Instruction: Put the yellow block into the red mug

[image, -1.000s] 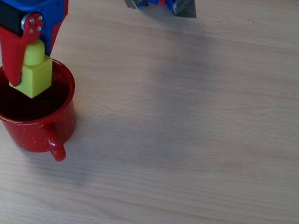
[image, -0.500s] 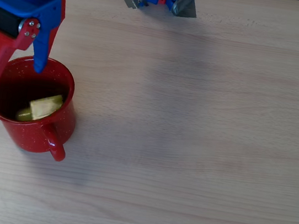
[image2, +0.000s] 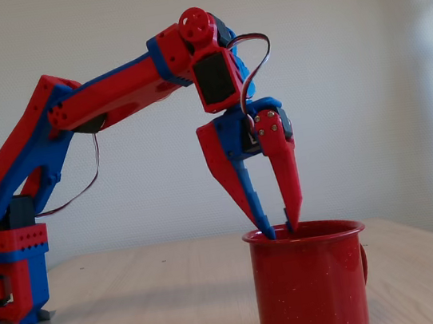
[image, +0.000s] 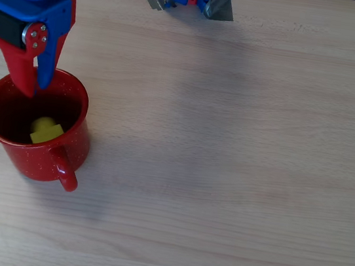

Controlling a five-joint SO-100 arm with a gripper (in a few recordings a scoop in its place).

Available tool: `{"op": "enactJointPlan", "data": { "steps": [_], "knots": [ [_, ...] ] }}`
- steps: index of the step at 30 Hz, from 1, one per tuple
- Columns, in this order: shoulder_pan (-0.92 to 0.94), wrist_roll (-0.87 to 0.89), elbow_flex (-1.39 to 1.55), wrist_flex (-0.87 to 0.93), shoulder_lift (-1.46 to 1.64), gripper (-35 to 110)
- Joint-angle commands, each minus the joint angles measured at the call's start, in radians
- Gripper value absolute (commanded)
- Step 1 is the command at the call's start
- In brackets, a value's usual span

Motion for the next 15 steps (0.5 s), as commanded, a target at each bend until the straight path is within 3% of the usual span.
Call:
{"op": "enactJointPlan", "data": {
  "steps": [1,15],
  "knots": [
    [-0.005,-0.040,-0.028,-0.020,0.170,0],
    [-0.129,-0.052,0.178,-0.109,0.474,0]
  ]
}}
